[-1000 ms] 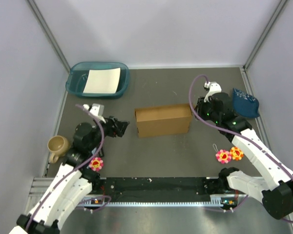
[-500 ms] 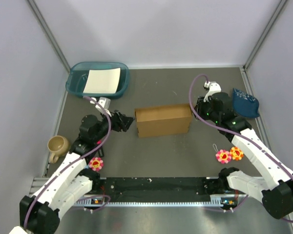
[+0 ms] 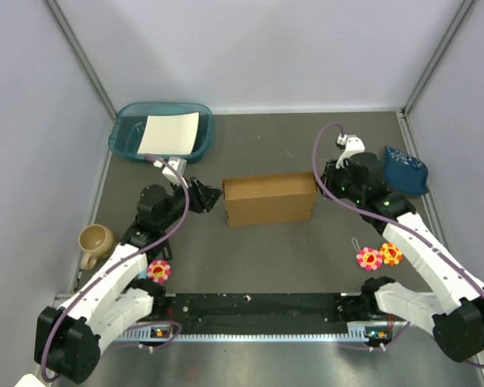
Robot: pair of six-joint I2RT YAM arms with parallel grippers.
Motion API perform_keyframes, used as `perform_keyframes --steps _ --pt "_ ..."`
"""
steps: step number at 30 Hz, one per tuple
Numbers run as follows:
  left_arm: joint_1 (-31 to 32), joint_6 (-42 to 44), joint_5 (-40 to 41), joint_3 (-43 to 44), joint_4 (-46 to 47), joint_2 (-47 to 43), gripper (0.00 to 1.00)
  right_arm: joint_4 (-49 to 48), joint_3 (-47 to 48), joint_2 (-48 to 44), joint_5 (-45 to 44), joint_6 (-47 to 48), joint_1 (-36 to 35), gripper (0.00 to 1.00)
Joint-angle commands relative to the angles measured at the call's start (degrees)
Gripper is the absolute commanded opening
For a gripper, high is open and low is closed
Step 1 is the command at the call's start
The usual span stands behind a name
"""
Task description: Fold the paper box
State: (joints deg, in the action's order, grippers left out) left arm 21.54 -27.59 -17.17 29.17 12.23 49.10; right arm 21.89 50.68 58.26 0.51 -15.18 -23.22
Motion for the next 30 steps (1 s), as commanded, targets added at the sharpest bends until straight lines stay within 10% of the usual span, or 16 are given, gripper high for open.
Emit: perform_keyframes --steps 1,17,30 --pt "0.3 -1.0 -1.3 3.0 5.3 1.7 0.48 -2.6 1.1 0.3 1.2 -0.6 -0.7 0.26" --pt "1.5 1.5 -0.1 4.1 5.0 4.7 0.00 -2.6 2.5 -0.1 1.4 -3.8 -0.7 0.08" --pt "1.8 4.9 4.1 5.9 0.2 4.9 0.00 4.6 10.1 1.2 0.7 -9.2 -0.6 0.00"
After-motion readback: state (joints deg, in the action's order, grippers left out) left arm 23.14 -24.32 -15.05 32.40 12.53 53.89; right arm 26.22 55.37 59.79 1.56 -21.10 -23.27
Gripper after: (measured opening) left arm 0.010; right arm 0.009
